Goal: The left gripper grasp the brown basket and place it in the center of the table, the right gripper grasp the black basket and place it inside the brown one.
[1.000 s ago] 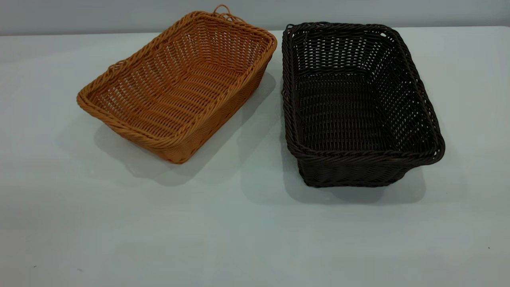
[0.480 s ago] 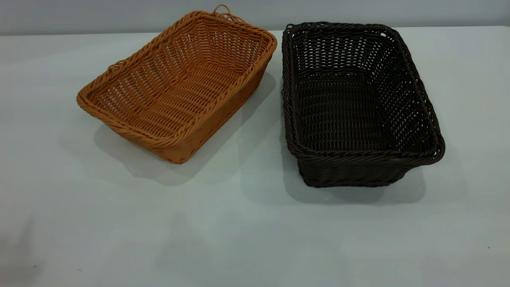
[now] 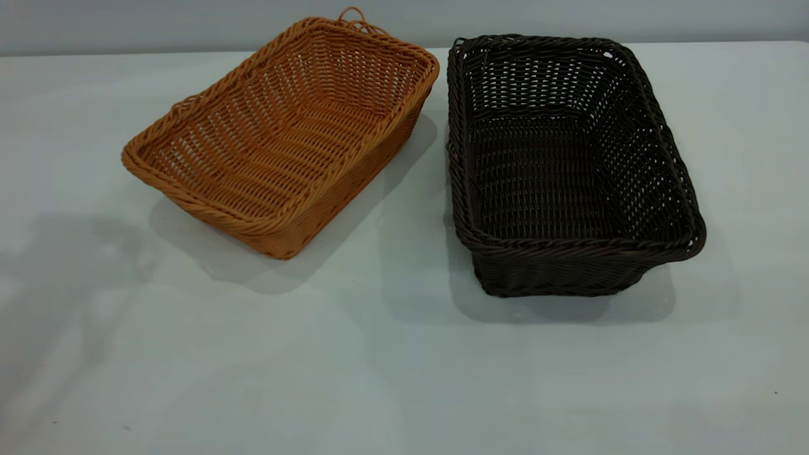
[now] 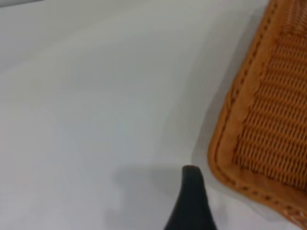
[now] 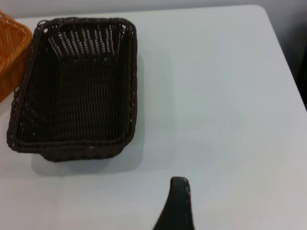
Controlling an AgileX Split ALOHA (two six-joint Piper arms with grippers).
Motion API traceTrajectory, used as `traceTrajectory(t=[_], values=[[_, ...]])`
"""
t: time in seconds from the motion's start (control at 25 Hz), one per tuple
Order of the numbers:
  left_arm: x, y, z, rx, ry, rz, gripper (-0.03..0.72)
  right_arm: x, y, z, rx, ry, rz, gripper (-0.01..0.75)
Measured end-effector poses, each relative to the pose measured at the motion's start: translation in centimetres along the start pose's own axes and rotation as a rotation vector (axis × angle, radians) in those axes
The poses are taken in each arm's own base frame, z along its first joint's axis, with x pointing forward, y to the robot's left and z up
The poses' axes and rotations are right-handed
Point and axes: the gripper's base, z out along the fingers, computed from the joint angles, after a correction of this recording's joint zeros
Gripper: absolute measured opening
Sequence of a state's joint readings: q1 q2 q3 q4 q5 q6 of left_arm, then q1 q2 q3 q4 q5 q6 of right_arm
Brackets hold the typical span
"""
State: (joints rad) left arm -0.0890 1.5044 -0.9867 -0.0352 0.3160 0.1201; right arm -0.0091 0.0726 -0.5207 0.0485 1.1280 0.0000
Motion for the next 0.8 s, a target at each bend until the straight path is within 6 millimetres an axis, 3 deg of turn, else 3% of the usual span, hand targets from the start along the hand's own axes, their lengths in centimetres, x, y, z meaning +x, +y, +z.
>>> traceTrajectory(t=[0.24,0.48,0.8], values=[[-2.9,-2.5,7.5,0.055,0.059,0.176,0.53,-2.3,0.2,1.8,-0.019,0.117,0.019,0.592],[-3.8,-4.4,14.7,0.09,0.11,0.288,0.53,-3.6,0.3,4.2,-0.035,0.2,0.042,0.592],[-4.0,-4.9,21.3,0.095,0.133,0.295,0.53,-4.5,0.7,8.7,-0.082,0.429,0.116,0.592]])
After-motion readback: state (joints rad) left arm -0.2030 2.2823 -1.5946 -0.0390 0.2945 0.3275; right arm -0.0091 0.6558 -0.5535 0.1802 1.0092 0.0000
